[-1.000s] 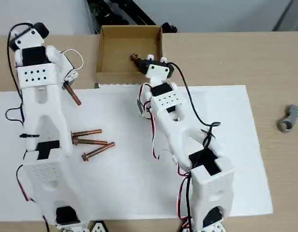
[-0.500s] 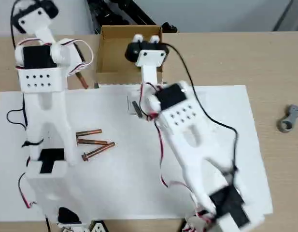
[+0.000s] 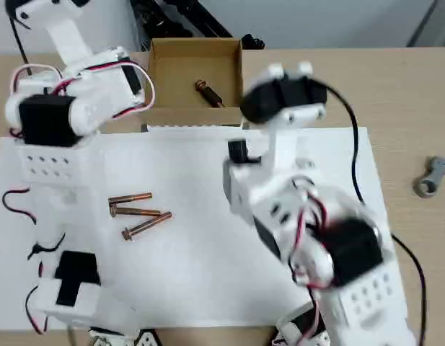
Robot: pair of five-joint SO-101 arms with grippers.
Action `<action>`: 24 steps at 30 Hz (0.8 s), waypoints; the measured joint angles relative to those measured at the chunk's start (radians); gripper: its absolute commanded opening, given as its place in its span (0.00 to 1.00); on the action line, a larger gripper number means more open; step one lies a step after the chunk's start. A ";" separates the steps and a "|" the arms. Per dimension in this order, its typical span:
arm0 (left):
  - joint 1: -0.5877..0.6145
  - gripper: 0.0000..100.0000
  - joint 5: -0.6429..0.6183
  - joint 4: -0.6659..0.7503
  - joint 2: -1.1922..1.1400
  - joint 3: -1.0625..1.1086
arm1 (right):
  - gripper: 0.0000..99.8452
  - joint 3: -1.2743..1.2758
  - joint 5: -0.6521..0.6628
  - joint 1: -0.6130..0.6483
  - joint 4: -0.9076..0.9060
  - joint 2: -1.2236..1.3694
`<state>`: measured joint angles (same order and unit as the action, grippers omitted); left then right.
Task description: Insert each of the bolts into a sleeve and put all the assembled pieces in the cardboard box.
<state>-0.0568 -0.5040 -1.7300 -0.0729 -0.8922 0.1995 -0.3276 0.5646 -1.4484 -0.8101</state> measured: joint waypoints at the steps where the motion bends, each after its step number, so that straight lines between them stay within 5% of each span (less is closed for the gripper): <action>1: -0.015 0.00 0.014 0.000 0.009 0.000 | 0.02 0.055 0.018 0.000 0.012 -0.049; 9: -0.167 0.00 0.235 0.000 0.055 0.000 | 0.01 0.629 0.216 0.002 0.368 -0.523; 17: -0.256 0.00 0.258 0.000 0.055 0.000 | 0.00 1.169 0.245 0.002 0.766 -0.913; 24: -0.304 0.00 0.258 -0.008 0.057 0.006 | 0.00 1.358 0.245 0.000 0.980 -0.982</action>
<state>-0.3606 -0.2463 -1.7377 -0.0161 -0.8861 1.5574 -0.0821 0.5646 -0.4680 -1.7921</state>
